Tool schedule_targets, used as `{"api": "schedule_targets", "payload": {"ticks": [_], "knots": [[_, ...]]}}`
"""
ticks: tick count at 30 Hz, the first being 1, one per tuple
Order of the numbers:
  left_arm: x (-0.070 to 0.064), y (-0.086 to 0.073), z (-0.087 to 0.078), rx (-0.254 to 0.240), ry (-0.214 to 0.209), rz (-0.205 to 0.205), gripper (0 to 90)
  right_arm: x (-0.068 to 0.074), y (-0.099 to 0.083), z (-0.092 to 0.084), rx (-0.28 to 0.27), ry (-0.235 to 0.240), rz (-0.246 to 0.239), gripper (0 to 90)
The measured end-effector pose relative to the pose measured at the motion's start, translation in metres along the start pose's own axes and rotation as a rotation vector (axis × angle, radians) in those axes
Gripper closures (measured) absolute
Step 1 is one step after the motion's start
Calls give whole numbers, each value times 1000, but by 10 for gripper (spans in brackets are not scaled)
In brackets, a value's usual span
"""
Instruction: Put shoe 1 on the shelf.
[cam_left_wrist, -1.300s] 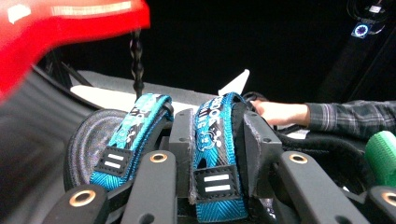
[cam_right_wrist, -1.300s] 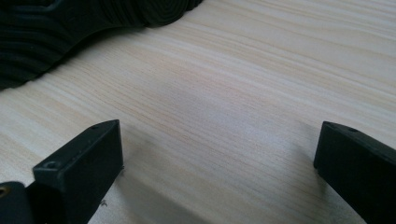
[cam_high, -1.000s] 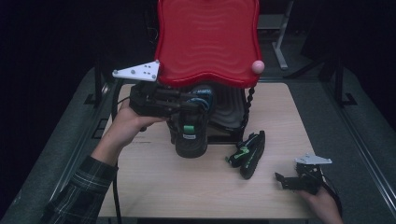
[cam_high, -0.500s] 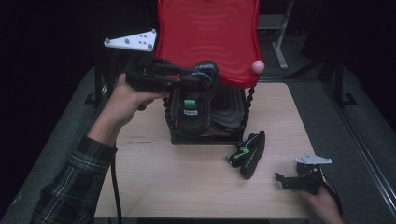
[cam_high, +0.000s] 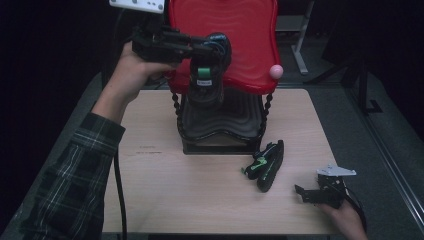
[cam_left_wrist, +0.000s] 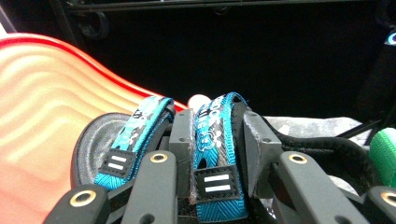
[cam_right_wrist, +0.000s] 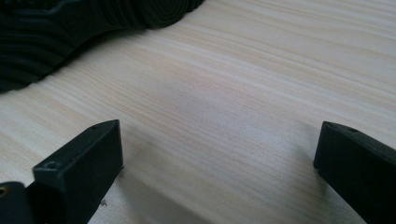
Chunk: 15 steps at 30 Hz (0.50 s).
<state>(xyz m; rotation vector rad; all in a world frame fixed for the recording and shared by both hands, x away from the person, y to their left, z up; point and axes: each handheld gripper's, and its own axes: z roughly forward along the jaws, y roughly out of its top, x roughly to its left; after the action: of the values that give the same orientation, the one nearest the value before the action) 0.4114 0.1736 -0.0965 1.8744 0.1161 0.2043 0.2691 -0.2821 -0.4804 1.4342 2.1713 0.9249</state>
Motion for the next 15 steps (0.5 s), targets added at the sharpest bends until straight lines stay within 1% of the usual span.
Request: {"api": "schedule_targets", "payload": {"ticks": [1,2,3,4,5,7,9,11,13,15], "knots": [[3,2,0,-3,3,-2,689,0,0,0,0,0,-2,10],[10,5,0,-9,13,0,689,0,0,0,1,0,-1,10],[10,5,0,-9,13,0,689,0,0,0,1,0,-1,10],[19,10,0,-1,27,8,689,0,-1,-1,2,-1,-1,10],[19,10,0,-1,27,8,689,0,-1,-1,2,-1,-1,10],[27,12,2,5,42,15,689,1,-1,-1,3,-2,-3,10],[36,13,5,20,65,30,689,1,-1,-1,4,-3,-4,10],[44,13,8,23,79,36,689,1,-1,-1,5,-5,-8,10],[56,12,14,27,108,38,689,1,-1,-1,6,-6,-9,10],[59,11,15,27,115,42,689,1,-1,-1,5,-5,-8,10]]}}
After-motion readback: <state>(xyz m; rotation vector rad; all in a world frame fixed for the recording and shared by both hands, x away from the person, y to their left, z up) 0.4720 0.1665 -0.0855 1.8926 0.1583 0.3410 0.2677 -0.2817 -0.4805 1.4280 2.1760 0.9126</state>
